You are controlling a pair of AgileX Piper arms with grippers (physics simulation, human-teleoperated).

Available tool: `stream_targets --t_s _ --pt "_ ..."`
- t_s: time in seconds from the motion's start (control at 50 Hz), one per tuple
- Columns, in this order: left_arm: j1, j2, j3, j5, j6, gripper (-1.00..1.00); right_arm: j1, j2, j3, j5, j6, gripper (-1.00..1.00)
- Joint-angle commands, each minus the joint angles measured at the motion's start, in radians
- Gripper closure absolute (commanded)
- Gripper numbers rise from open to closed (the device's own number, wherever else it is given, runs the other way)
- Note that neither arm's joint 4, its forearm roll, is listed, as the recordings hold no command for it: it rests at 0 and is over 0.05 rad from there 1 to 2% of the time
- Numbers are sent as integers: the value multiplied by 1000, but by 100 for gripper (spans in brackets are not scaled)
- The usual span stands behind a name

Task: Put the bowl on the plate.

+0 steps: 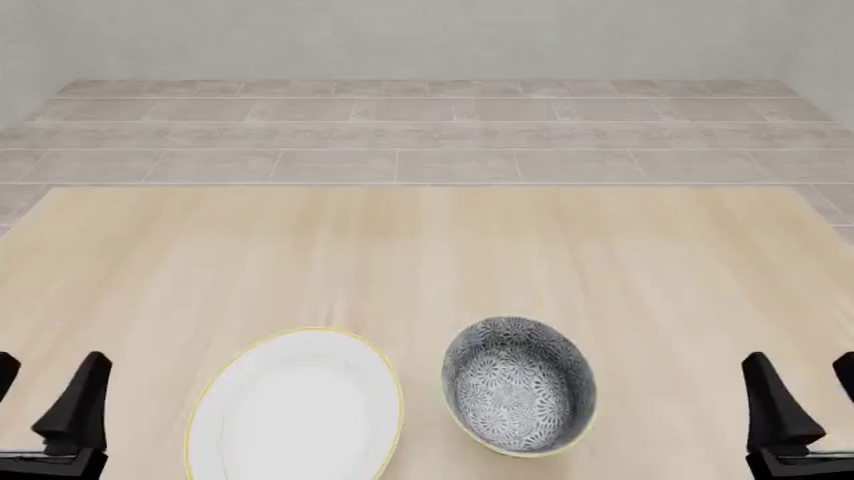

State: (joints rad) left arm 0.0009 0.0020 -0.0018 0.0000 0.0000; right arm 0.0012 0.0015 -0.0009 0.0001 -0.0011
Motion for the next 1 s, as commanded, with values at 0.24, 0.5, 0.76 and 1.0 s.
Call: stream_targets --t_s 0.24,0.5,0.76,1.0 --pt "5 11 -3 -15 -7 -100 24 11 -16 1 -12 -100" --pt "-3 34 -1 -40 -7 -100 58 77 -56 -24 0 -100" --pt "-9 46 -1 -49 -8 -100 105 175 -81 -86 -3 -100" --pt "-15 94 0 -104 -10 -100 192 294 -146 -103 -1 -100"
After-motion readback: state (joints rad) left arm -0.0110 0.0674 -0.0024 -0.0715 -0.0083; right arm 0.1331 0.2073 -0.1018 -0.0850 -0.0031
